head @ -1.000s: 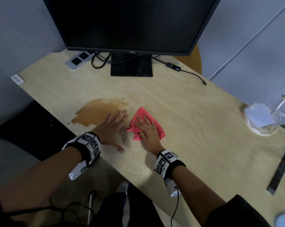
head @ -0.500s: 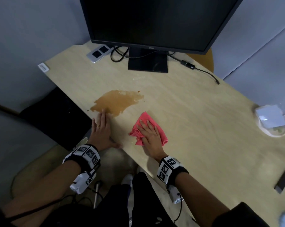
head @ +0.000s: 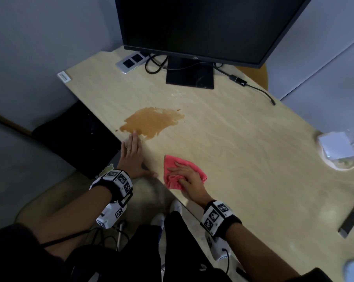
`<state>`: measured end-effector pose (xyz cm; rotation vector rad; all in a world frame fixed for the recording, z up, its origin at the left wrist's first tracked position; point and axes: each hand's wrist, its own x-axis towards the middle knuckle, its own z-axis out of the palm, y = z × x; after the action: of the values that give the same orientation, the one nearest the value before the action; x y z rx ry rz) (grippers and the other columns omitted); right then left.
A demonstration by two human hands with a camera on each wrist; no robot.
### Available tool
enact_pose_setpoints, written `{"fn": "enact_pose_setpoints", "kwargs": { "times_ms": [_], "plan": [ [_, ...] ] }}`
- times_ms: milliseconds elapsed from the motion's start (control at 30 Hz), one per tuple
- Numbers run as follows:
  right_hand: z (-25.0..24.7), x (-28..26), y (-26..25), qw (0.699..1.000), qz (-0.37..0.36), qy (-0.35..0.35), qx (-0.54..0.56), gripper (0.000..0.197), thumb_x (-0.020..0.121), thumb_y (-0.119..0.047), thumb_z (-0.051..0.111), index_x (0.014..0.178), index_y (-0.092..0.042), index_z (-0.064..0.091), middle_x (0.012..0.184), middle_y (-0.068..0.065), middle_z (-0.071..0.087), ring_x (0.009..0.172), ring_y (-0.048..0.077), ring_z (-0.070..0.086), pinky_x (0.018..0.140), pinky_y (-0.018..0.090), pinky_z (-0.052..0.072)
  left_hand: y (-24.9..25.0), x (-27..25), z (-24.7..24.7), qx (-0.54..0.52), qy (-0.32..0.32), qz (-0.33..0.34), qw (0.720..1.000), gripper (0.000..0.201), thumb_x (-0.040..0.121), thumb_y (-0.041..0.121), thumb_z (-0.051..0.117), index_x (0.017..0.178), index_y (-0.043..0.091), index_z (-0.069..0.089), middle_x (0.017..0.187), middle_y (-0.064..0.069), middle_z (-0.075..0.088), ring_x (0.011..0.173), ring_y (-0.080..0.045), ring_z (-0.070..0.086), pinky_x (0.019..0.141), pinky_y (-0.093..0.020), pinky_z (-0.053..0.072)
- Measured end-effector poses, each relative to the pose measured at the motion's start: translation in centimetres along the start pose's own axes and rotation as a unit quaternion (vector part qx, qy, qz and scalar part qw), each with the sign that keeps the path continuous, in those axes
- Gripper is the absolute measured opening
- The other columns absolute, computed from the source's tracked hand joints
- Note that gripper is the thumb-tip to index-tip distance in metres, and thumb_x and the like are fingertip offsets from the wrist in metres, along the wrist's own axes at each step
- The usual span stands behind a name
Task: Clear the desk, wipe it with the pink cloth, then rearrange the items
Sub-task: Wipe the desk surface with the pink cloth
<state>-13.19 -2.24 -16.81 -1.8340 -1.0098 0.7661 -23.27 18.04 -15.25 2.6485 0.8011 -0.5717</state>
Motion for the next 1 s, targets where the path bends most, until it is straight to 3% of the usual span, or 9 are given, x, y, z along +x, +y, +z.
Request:
{"fn": "enact_pose_setpoints", "kwargs": {
  "times_ms": [67,133,233,300,400,600,867,933,1000],
  "plan": [
    [-1.3,-0.1,-1.0,0.996,0.052,0.033,0.063,0.03,0.08,0.006,0.046,0.101,0.005,0.068,0.107,0.008,0.066,0.098,-0.013,0.055,0.09,0.013,0.043,0.0,-0.1,0.0,0.004,0.014,-0.007,1.0,0.159,0.039,0.089,0.056,0.144,-0.008,-0.013,0.154,-0.022,-0.022,0.144,-0.035,-0.018,0.115,-0.051,-0.007],
    [-2.6,-0.2,-1.8,0.988,0.091,0.101,0.066,0.031,0.083,-0.001,0.046,0.104,0.0,0.068,0.102,0.005,0.066,0.08,-0.011,0.059,0.078,0.014,0.045,-0.1,-0.2,0.1,0.004,0.022,-0.011,1.0,0.159,0.037,0.091,0.053,0.145,-0.008,-0.011,0.154,-0.023,-0.021,0.144,-0.035,-0.017,0.115,-0.051,-0.006],
    [-4.0,-0.9,-1.3,0.968,0.088,0.233,0.037,0.03,0.087,-0.001,0.048,0.104,-0.017,0.067,0.098,0.005,0.068,0.08,0.0,0.061,0.077,0.017,0.048,-0.2,-0.5,0.5,0.001,0.034,-0.021,0.999,0.158,0.04,0.092,0.051,0.145,-0.008,-0.01,0.154,-0.023,-0.018,0.145,-0.035,-0.014,0.116,-0.051,-0.004],
    [-4.6,-1.8,-0.6,0.952,0.087,0.292,-0.029,0.032,0.089,-0.006,0.046,0.112,-0.017,0.065,0.112,0.006,0.065,0.1,0.011,0.06,0.091,0.026,0.047,-0.3,-0.7,0.8,-0.005,0.036,-0.028,0.999,0.156,0.041,0.092,0.05,0.145,-0.008,-0.009,0.155,-0.023,-0.017,0.145,-0.034,-0.013,0.117,-0.05,-0.003],
    [-3.6,-3.3,1.2,0.954,0.096,0.256,-0.12,0.047,0.085,-0.02,0.043,0.13,-0.007,0.052,0.142,0.006,0.043,0.134,0.022,0.035,0.112,0.035,0.025,-0.5,-0.7,1.2,-0.014,0.033,-0.026,0.999,0.153,0.044,0.092,0.048,0.145,-0.008,-0.01,0.155,-0.021,-0.017,0.146,-0.032,-0.013,0.117,-0.051,-0.003],
    [0.1,-3.6,2.3,0.936,0.171,0.237,-0.195,0.077,0.076,-0.04,0.027,0.147,-0.009,0.022,0.155,0.0,0.014,0.144,0.016,0.004,0.117,0.039,-0.001,-0.8,-0.6,1.6,-0.024,0.028,-0.022,0.999,0.152,0.046,0.091,0.05,0.144,-0.008,-0.013,0.155,-0.021,-0.02,0.145,-0.032,-0.016,0.116,-0.051,-0.005],
    [7.6,-2.0,-1.4,0.924,0.232,0.205,-0.223,0.082,0.074,-0.027,0.033,0.148,-0.01,0.001,0.156,0.007,0.0,0.145,0.02,-0.003,0.115,0.036,-0.004,-0.8,-0.8,1.4,-0.031,0.046,-0.006,0.998,0.151,0.048,0.088,0.052,0.144,-0.009,-0.012,0.154,-0.023,-0.021,0.144,-0.034,-0.018,0.115,-0.051,-0.008],
    [9.2,-0.6,-2.2,0.914,0.239,0.22,-0.244,0.082,0.073,-0.027,0.031,0.147,-0.009,0.002,0.155,0.012,0.01,0.143,0.022,0.003,0.116,0.041,0.004,-0.9,-0.7,1.4,-0.028,0.048,0.0,0.998,0.15,0.048,0.089,0.05,0.144,-0.009,-0.01,0.154,-0.023,-0.018,0.144,-0.034,-0.017,0.115,-0.051,-0.008],
    [10.1,0.9,-2.6,0.902,0.25,0.244,-0.253,0.079,0.069,-0.028,0.029,0.143,-0.009,0.007,0.152,0.017,0.023,0.14,0.026,0.01,0.113,0.044,0.01,-1.0,-0.6,1.4,-0.032,0.049,0.004,0.998,0.154,0.041,0.098,0.028,0.144,-0.01,-0.006,0.155,-0.024,-0.014,0.144,-0.036,-0.014,0.114,-0.05,-0.009]
  ]
}}
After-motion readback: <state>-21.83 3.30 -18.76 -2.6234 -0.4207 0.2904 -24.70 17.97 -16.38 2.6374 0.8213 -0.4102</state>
